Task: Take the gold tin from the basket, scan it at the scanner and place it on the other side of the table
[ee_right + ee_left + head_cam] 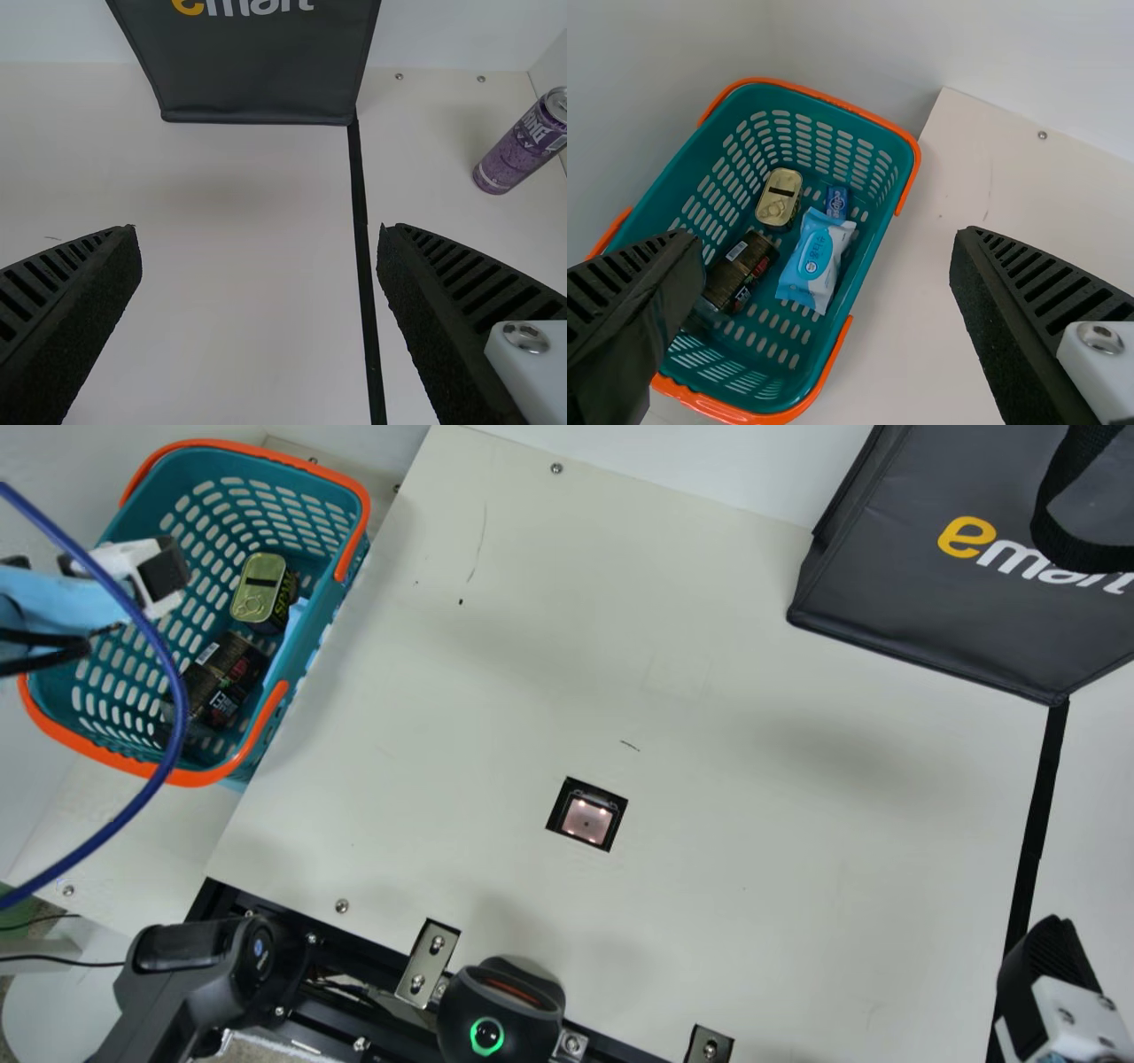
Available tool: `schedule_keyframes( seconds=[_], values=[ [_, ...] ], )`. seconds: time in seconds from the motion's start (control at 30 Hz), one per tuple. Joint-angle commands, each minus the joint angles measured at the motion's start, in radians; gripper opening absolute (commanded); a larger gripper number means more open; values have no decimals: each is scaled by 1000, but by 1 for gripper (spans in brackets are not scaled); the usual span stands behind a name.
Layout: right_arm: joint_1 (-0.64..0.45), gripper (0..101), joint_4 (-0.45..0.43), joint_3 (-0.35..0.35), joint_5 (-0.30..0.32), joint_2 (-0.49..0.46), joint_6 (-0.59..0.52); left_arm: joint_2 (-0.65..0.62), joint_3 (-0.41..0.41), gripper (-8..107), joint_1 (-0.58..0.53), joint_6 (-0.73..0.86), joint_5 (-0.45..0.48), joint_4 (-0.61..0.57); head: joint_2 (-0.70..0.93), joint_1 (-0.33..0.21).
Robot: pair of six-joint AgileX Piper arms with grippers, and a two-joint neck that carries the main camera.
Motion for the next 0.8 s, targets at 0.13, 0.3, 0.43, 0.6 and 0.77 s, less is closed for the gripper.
schedule_keyframes(
  seconds=[0.13, 0.3, 0.43, 0.6, 0.77],
  values=[
    [0, 95, 0, 0, 0, 0, 0, 109, -16, 90, 143, 309, 1, -135, 2, -29],
    [0, 95, 0, 0, 0, 0, 0, 209, -35, 90, 244, 491, 25, -212, 2, -29],
    [0, 95, 0, 0, 0, 0, 0, 294, -56, 90, 302, 601, 43, -241, 2, -29],
    [0, 95, 0, 0, 0, 0, 0, 387, -74, 90, 328, 683, 43, -244, 2, -29],
    [0, 95, 0, 0, 0, 0, 0, 471, -85, 90, 319, 721, 26, -227, 2, -29]
  ],
)
